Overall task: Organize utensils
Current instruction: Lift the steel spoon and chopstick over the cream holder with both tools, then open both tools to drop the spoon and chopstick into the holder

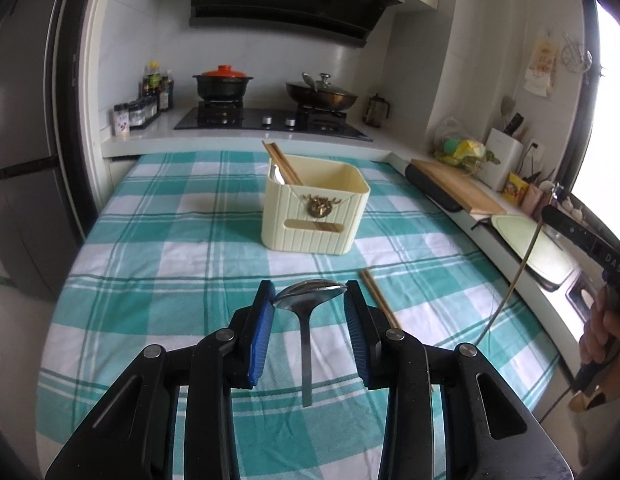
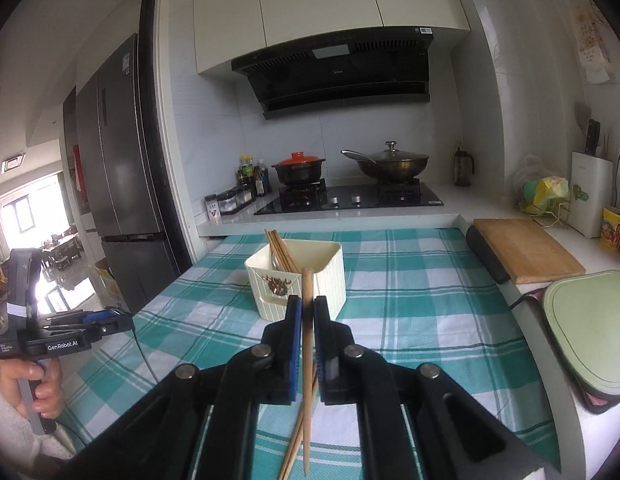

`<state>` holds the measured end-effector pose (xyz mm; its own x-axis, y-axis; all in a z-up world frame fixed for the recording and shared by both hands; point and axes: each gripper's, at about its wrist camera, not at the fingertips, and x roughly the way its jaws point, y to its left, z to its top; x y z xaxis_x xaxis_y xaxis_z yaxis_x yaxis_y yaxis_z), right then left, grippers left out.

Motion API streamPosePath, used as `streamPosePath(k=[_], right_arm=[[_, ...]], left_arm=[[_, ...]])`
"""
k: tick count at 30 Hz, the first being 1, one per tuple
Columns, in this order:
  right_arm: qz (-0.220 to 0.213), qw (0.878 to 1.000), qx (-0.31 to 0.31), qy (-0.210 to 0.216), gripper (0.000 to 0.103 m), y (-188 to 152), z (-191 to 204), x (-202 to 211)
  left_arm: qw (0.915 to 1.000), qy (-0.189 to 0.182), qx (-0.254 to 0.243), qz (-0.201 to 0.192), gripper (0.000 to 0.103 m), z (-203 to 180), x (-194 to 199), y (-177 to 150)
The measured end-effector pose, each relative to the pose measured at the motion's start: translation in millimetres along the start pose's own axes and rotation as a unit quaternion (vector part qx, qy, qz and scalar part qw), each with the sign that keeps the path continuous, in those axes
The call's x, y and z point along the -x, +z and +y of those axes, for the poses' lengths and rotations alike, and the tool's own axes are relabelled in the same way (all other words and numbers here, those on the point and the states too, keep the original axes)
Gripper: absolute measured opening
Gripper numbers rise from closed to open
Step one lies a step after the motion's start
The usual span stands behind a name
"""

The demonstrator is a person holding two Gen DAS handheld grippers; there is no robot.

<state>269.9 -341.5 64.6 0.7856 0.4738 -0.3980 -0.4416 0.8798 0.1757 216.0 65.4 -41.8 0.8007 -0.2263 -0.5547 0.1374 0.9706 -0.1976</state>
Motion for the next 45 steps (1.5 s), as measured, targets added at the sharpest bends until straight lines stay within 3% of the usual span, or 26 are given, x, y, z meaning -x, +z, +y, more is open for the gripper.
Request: streamPosePath(k=[8,20,27,36,41,45], right_arm=[[-0.004,1.000,0.009,0.013,0.006,6.2,9.0,-7.2],[0.032,0.999,0.029,0.027,0.006,5.5,17.6,-37.2],[0.017,0.999,0.034,0.036,0.006,46.9,15.1,-58.5],[-0.043,0.997,0.063,0.025,0.006,147.4,15.4,-112.5],[-0.087,0.994,0.064,0.028,0.006,179.7,19.0,-155.1],[-0.086,0.993,0.076,0.018,0.006,176.3,17.8,-199.9]], left_arm=[[0.9997,-0.023,0.010,-0.006,0.035,0.7,8.5,18.3],[0.9996,-0.024,0.009,0.013,0.035,7.2,-8.7,29.5],[0.9992,-0.037,0.010,-0.012,0.035,17.4,-1.8,81.8],[0.9965,-0.042,0.022,-0.069,0.035,23.4,-17.6,188.9],[0.9943,-0.022,0.014,-0.104,0.035,12.2,-52.1,233.7],[0.9956,0.007,0.009,-0.093,0.035,10.5,-104.3,243.5]])
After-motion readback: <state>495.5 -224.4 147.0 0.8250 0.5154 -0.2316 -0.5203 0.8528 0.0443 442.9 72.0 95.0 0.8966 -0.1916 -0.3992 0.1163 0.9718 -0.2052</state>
